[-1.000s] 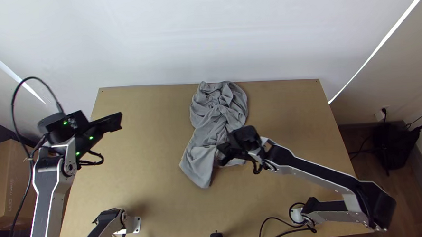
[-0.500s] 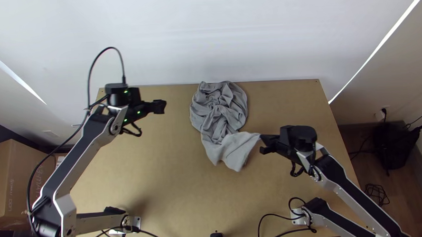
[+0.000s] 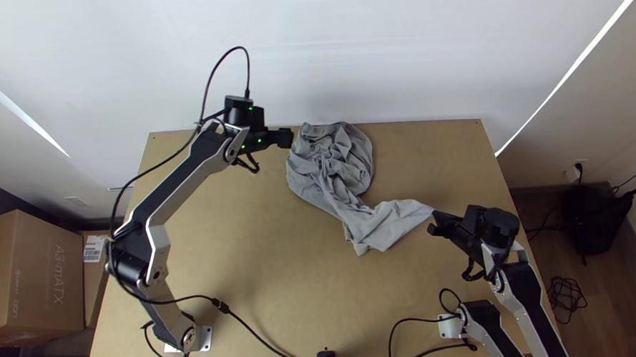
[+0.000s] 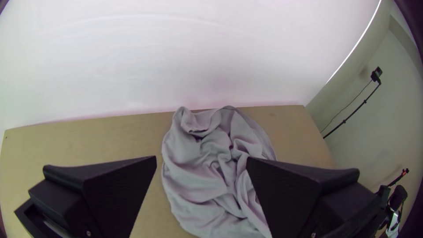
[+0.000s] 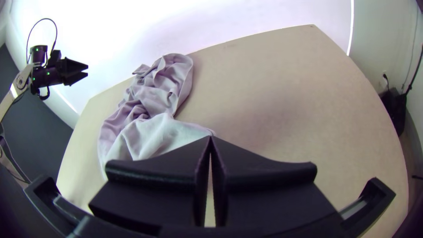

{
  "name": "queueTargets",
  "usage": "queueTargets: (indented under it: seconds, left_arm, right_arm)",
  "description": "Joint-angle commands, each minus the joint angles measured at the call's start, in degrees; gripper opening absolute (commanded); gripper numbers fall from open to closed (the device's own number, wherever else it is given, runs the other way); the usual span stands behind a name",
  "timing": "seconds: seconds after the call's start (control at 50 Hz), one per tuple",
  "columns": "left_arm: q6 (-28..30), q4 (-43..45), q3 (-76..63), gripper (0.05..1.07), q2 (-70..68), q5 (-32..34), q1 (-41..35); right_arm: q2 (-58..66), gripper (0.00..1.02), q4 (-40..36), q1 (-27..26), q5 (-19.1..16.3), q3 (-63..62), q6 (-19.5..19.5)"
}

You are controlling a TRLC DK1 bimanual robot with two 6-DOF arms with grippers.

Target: Fold the t-shirt

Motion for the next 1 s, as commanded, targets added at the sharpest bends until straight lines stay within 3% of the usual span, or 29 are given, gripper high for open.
queueTargets:
  seconds: [0.0, 0.36, 0.4, 0.52, 0.72, 0.98]
  left_arm:
    - [-0.23, -1.96, 7.56, 1.03, 5.77, 0.03, -1.18]
    - [-3.30, -5.48, 28.56, 1.01, 24.58, 3.01, -3.64]
    - [-2.95, -4.51, 28.74, 0.96, 25.55, 3.01, -3.99]
    - [-2.95, -3.37, 28.74, 0.96, 27.83, 3.54, -5.14]
    - [-0.93, -2.84, 28.74, 1.01, 28.98, 3.72, -8.48]
    - [1.09, -1.52, 28.74, 1.01, 30.47, 3.72, -14.01]
  right_arm:
    - [-2.21, 0.02, -0.04, -4.12, -1.00, -2.57, -0.37]
    - [-3.35, 0.02, 0.05, -13.52, -0.91, -4.59, 2.53]
    - [-3.18, 0.02, 0.05, -14.75, -1.00, -4.77, 2.79]
    - [-2.65, 0.02, 0.23, -17.39, -1.00, -5.29, 3.93]
    - [-3.09, 0.02, 0.05, -18.01, -0.91, -6.88, 6.39]
    - [-3.79, 0.02, -0.04, -19.41, -0.91, -7.32, 6.48]
